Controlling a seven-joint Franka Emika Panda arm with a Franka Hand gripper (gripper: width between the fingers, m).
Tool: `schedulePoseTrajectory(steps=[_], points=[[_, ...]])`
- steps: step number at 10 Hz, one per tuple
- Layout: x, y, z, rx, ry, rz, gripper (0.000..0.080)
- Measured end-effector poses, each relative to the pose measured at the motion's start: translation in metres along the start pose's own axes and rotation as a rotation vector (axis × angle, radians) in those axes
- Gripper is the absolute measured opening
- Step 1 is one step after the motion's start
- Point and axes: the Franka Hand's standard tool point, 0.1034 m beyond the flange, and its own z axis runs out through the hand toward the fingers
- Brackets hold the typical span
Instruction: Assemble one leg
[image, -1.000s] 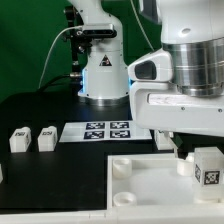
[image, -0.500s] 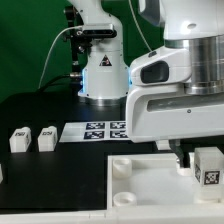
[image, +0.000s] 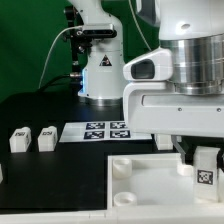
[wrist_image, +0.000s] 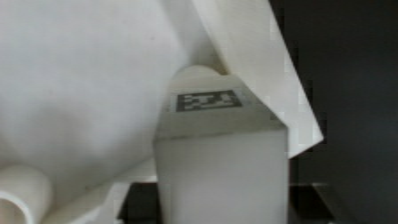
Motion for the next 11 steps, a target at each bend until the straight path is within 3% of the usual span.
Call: schedulePoseTrajectory(steps=[5, 9, 10, 11], points=[[-0.0073, 0.0031, 0.0021, 0.041, -0.056, 0.925, 0.0294], [-0.0071, 0.0047, 0.0027, 0.052, -0.058, 0.943, 0.0294], [-0.0079, 0.0043, 0.0039, 0.049, -0.054, 0.890, 0.0477], [-0.0109, 0.0029, 0.0068, 0.046, -0.051, 0.774, 0.0590]])
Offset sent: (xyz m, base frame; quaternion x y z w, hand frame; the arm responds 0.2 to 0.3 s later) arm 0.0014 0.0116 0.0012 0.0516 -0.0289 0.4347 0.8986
